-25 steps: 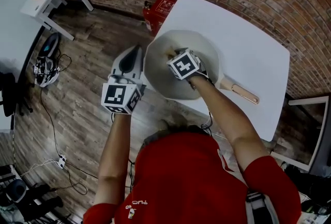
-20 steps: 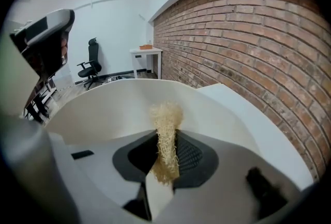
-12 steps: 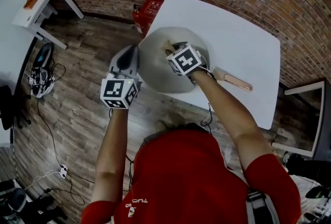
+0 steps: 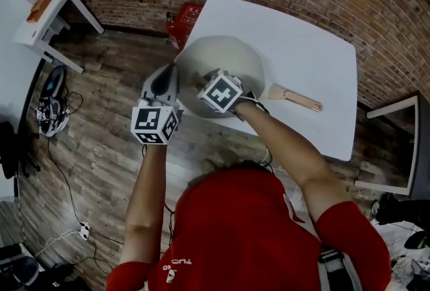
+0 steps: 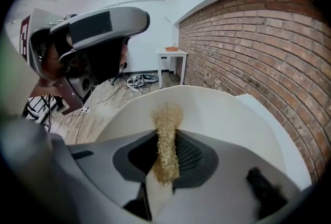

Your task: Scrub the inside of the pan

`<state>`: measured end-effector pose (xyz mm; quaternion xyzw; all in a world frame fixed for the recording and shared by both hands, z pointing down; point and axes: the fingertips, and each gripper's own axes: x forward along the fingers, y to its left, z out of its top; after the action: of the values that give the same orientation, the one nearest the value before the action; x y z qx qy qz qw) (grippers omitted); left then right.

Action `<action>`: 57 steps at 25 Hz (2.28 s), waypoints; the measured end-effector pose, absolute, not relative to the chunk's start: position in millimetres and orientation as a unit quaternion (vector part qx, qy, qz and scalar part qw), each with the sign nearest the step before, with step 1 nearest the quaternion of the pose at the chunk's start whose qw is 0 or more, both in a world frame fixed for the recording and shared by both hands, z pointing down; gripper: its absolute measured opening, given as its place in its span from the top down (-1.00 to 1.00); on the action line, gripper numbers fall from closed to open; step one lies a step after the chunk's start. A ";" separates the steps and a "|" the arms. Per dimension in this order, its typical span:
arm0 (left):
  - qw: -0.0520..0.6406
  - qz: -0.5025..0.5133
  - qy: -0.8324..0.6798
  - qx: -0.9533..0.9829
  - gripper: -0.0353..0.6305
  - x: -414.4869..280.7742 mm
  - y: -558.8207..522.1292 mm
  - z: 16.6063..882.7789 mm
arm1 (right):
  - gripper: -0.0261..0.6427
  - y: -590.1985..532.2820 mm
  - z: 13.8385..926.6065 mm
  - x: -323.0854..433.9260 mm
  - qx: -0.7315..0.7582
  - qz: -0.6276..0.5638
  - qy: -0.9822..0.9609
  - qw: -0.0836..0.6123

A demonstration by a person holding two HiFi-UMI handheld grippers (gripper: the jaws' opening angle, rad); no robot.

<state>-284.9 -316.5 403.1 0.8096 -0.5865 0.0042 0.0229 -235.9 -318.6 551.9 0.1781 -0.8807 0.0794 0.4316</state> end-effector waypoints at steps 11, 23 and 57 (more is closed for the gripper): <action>0.026 0.005 -0.594 0.804 0.86 -296.0 -297.0 404.1 | 0.66 -373.6 535.3 -162.1 0.271 0.064 -0.851 0.445; 0.027 0.000 -0.578 0.815 0.86 -286.7 -295.0 405.9 | 0.66 -318.7 491.5 -184.0 0.230 0.058 -0.891 0.386; 0.010 0.006 -0.569 0.822 0.86 -261.2 -294.1 386.0 | 0.66 -325.7 465.1 -128.1 0.285 0.064 -0.888 0.354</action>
<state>-261.2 -294.1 386.0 0.8223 -0.5690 0.0060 0.0099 -128.1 -325.7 465.1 0.2853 -0.8883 0.0645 0.3541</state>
